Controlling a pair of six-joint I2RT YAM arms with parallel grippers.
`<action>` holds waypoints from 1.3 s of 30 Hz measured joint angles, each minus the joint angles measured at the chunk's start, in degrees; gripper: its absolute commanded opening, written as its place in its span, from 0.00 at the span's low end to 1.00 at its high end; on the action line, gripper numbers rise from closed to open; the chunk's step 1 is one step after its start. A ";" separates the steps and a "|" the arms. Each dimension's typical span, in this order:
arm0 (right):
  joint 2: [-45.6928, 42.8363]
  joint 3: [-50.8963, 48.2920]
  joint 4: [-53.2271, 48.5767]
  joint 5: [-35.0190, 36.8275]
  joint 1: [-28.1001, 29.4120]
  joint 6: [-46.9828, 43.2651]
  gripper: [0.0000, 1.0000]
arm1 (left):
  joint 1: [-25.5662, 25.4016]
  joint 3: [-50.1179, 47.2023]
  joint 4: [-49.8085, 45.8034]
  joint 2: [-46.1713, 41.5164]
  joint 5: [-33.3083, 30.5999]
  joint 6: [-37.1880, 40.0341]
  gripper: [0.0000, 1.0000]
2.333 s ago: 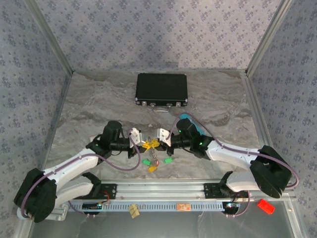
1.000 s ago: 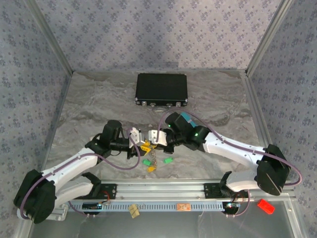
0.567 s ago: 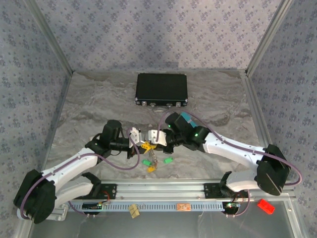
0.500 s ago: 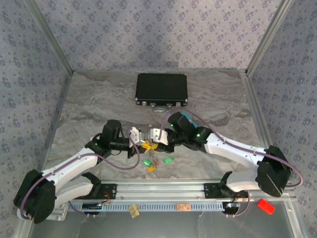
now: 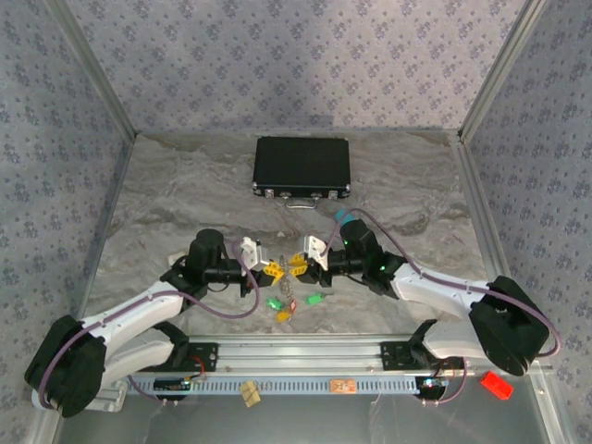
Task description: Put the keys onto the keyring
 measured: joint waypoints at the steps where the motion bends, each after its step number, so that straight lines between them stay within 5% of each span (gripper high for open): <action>1: 0.11 -0.02 0.22 -0.22 -0.02 0.20 0.23 | 0.00 -0.04 0.26 0.00 -0.02 -0.15 0.00; 16: -2.10 -0.04 -2.80 -1.38 0.74 -0.68 0.26 | -0.04 -0.26 1.36 -0.07 -0.92 0.07 0.00; 29: 1.27 0.90 0.13 -1.27 1.73 1.36 0.00 | -0.04 -0.26 0.37 -0.15 -1.16 0.48 0.00; 31: 1.27 1.03 -0.39 -1.16 1.73 1.22 0.00 | -0.04 -0.24 0.07 -0.22 -1.36 0.57 0.09; 34: 1.18 3.32 -5.40 -0.33 1.95 -0.63 0.00 | -0.20 0.42 -1.90 -0.63 -2.40 1.66 0.19; 39: 1.03 12.07 -21.29 3.34 2.97 -8.00 0.00 | -0.28 2.82 -5.57 -1.86 -4.24 3.89 0.20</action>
